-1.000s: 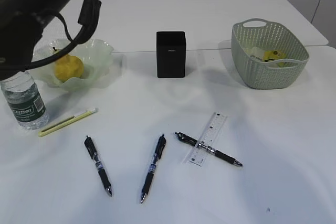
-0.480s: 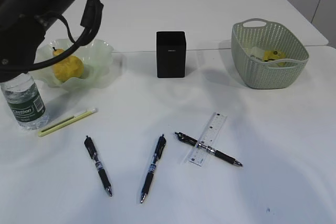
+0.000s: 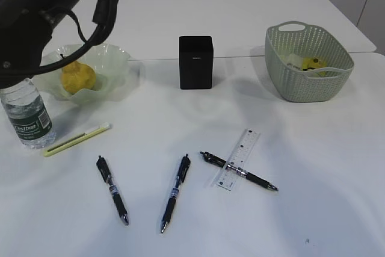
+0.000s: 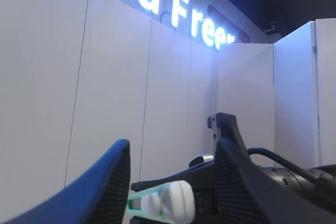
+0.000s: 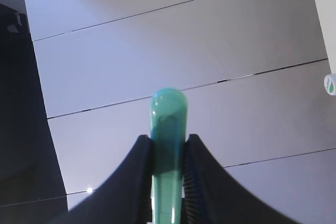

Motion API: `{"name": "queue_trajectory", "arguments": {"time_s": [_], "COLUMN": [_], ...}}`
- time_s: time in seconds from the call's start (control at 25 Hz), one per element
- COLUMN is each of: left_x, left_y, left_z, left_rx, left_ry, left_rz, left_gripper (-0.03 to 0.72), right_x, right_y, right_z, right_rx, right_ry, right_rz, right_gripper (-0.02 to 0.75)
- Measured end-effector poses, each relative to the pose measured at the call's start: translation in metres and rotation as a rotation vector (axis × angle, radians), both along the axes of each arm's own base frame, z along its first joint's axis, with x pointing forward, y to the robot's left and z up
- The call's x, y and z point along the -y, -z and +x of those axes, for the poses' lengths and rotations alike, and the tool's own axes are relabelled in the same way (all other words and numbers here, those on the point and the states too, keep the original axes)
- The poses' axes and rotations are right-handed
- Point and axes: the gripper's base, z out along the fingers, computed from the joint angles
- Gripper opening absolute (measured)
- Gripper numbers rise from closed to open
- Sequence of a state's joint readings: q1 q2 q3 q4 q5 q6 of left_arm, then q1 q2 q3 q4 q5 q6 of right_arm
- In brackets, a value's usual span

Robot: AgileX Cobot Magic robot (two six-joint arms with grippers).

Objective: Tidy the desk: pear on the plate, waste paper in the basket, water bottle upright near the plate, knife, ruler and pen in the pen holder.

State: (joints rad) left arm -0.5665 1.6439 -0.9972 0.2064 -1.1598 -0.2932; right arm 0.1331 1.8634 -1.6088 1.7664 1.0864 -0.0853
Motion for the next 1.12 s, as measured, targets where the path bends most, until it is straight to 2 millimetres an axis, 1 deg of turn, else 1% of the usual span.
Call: {"name": "queue_trajectory", "arguments": {"time_s": [0.56, 0.72, 0.92, 1.12], "left_x": [0.0, 0.003, 0.007, 0.008], "left_y": [0.0, 0.004, 0.015, 0.016], "left_z": [0.0, 0.004, 0.011, 0.011], "left_rx": [0.0, -0.007, -0.034, -0.038], "left_ry": [0.002, 0.002, 0.006, 0.008], "left_rz": [0.0, 0.005, 0.015, 0.018], "left_gripper": [0.37, 0.37, 0.365, 0.354], "right_x": [0.0, 0.0, 0.0, 0.0], "right_y": [0.0, 0.0, 0.0, 0.0], "right_z": [0.0, 0.0, 0.0, 0.0], "right_rx": [0.002, 0.003, 0.005, 0.005], "right_ry": [0.0, 0.0, 0.0, 0.0], "right_rz": [-0.001, -0.001, -0.002, -0.002], "right_gripper": [0.165, 0.166, 0.165, 0.165]}}
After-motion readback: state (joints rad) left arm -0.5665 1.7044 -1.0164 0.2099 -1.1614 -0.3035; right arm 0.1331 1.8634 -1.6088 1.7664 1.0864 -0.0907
